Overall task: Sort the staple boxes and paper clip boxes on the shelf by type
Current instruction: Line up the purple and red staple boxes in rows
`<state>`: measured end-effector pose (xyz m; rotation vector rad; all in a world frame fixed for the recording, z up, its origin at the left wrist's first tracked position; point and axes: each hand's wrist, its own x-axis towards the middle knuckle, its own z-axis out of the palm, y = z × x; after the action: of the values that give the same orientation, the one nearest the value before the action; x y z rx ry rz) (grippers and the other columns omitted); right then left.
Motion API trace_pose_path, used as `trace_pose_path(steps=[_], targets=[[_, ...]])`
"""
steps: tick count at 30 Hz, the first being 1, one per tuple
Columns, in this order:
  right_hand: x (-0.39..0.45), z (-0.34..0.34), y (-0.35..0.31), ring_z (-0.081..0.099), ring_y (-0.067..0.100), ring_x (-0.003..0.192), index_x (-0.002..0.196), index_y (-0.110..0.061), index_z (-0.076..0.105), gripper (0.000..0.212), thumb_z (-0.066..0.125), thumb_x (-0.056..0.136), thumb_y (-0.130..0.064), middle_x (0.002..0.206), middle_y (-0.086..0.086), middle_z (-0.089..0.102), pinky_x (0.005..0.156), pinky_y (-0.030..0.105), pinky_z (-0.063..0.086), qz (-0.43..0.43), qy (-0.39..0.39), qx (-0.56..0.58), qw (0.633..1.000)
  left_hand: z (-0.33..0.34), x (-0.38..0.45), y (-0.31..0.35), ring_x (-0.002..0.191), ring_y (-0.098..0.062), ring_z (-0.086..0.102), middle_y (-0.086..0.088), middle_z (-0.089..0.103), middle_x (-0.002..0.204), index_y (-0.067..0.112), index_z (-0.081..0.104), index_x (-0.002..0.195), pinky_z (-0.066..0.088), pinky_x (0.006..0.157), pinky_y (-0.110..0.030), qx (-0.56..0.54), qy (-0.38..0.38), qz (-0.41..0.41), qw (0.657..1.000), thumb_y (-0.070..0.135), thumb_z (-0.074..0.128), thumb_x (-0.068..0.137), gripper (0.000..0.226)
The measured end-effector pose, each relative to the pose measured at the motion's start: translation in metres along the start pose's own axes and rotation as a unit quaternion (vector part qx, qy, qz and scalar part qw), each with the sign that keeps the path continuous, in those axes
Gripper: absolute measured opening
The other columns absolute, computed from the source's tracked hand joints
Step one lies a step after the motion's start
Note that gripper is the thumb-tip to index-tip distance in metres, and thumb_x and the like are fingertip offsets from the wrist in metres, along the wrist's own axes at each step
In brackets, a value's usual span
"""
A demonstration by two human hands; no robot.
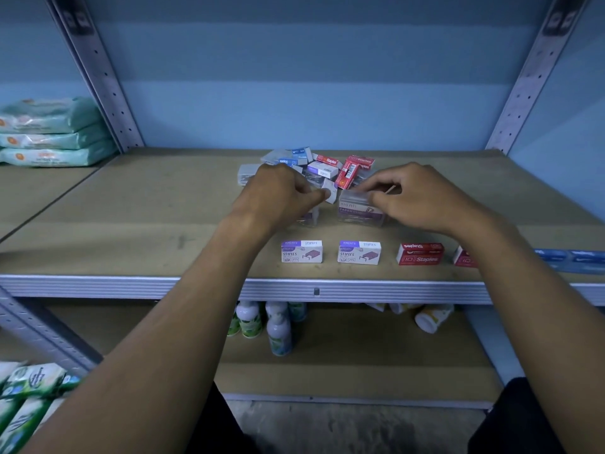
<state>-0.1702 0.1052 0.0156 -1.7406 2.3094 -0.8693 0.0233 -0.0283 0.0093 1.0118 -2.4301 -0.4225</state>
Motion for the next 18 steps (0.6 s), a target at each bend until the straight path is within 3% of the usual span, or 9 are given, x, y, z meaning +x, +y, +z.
trace_pose_path(steps=[4,7,10,13,16,18], targets=[[0.003,0.0,0.004,0.059,-0.009,0.082,0.108,-0.04,0.076,0.024,0.058,0.095,-0.032,0.089,-0.033,0.062,0.062,0.012,0.039,0.013,-0.004,-0.002,1.0,0.005,0.006,-0.001,0.073,-0.007,0.057,0.013,0.06,0.066,0.027,0.071,0.066,0.038,0.069,-0.023,0.024,-0.006,0.008,1.0,0.062,0.055,0.087,0.044],[0.005,0.001,0.007,0.057,-0.012,0.076,0.111,-0.039,0.075,0.023,0.057,0.097,-0.034,0.093,-0.027,0.064,0.056,0.007,0.036,0.013,-0.009,-0.007,1.0,0.008,0.01,-0.001,0.084,-0.009,0.056,0.009,0.066,0.081,0.025,0.073,0.07,0.035,0.066,-0.024,0.031,-0.008,0.01,0.999,0.062,0.052,0.088,0.046],[0.006,0.002,0.009,0.057,-0.009,0.083,0.113,-0.038,0.075,0.024,0.056,0.098,-0.038,0.103,-0.02,0.067,0.062,0.009,0.038,0.011,-0.007,-0.003,1.0,0.011,0.012,-0.001,0.084,-0.01,0.056,0.006,0.07,0.088,0.024,0.076,0.078,0.035,0.059,-0.025,0.028,-0.006,0.004,1.0,0.064,0.052,0.087,0.048],[0.007,0.001,0.01,0.057,-0.008,0.093,0.111,-0.04,0.073,0.023,0.055,0.098,-0.044,0.102,-0.024,0.066,0.069,0.015,0.041,0.015,-0.006,0.014,1.0,0.009,0.012,0.0,0.08,-0.01,0.055,0.007,0.066,0.085,0.024,0.073,0.072,0.035,0.06,-0.026,0.033,-0.004,-0.006,0.999,0.07,0.049,0.086,0.053],[0.007,0.001,0.01,0.058,-0.013,0.086,0.107,-0.043,0.072,0.019,0.06,0.094,-0.049,0.093,-0.03,0.065,0.067,0.014,0.04,0.01,-0.003,0.019,1.0,0.006,0.009,0.003,0.07,-0.009,0.053,0.007,0.059,0.071,0.021,0.065,0.061,0.034,0.054,-0.026,0.036,0.003,-0.008,0.999,0.074,0.044,0.085,0.062],[0.006,0.001,0.01,0.059,-0.015,0.084,0.108,-0.042,0.072,0.02,0.064,0.091,-0.049,0.093,-0.027,0.067,0.066,0.011,0.041,0.006,-0.001,0.021,1.0,0.005,0.008,0.003,0.073,-0.011,0.057,0.006,0.062,0.073,0.02,0.067,0.064,0.041,0.058,-0.029,0.02,0.006,-0.004,1.0,0.073,0.047,0.085,0.06]])
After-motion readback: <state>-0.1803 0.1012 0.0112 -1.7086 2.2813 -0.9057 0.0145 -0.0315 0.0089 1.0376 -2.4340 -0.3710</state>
